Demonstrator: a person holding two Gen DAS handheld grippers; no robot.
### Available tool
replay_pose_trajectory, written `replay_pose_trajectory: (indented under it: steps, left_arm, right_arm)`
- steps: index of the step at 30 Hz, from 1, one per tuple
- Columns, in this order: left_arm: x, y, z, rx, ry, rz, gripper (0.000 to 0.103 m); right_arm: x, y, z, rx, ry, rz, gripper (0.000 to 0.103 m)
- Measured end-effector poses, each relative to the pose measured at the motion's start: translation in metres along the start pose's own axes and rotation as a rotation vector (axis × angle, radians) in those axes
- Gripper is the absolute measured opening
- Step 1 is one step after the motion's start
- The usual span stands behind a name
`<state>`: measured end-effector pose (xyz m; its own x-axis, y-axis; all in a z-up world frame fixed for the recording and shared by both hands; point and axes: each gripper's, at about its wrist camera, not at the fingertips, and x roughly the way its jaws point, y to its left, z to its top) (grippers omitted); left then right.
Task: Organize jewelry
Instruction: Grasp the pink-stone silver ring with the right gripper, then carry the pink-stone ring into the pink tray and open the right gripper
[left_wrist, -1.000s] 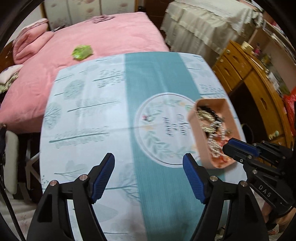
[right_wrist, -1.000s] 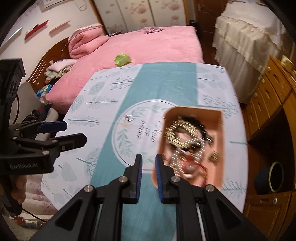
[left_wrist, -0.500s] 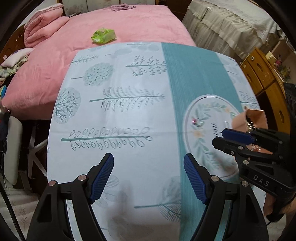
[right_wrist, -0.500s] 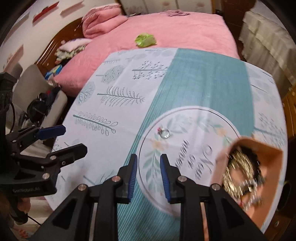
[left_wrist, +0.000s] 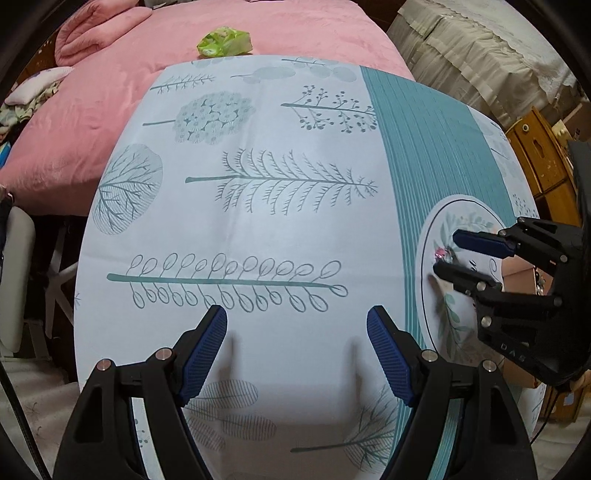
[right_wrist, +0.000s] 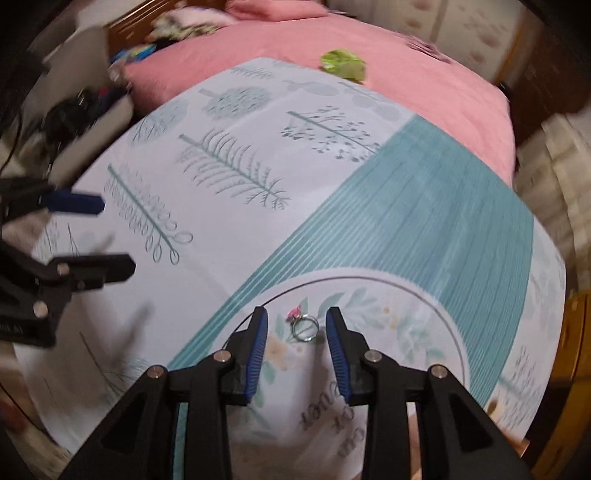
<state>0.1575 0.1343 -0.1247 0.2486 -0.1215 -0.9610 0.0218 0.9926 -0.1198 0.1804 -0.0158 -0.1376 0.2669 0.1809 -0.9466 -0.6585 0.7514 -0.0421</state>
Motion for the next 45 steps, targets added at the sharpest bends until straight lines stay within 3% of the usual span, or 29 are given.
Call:
replay_pose_trajectory:
  steps: [4, 11, 16, 23, 30, 41, 45]
  left_arm:
    - [0.003, 0.004, 0.003, -0.032, -0.004, -0.014, 0.077]
    - [0.004, 0.006, 0.004, -0.045, -0.010, -0.020, 0.077]
    - [0.003, 0.006, 0.003, -0.050, -0.011, -0.025, 0.077]
    - [0.000, 0.004, 0.002, -0.036, -0.019, -0.029, 0.077]
    - [-0.008, -0.003, 0.001, -0.015, -0.030, -0.031, 0.077]
    - [-0.053, -0.049, -0.004, 0.092, -0.081, -0.066, 0.077]
    - [-0.075, -0.082, -0.009, 0.151, -0.104, -0.097, 0.087]
  right_arm:
    - [0.008, 0.001, 0.001, -0.094, 0.022, 0.025, 0.033]
    - [0.011, -0.003, 0.004, -0.113, 0.028, 0.062, 0.032]
    - [0.012, -0.004, 0.005, -0.103, 0.024, 0.078, 0.016]
    - [0.009, -0.006, 0.004, -0.050, 0.009, 0.090, 0.008]
    - [-0.003, -0.007, 0.000, 0.015, -0.019, 0.096, 0.008]
    - [-0.097, -0.016, -0.035, 0.201, -0.157, 0.096, 0.008]
    - [-0.136, -0.026, -0.067, 0.282, -0.190, 0.065, 0.008]
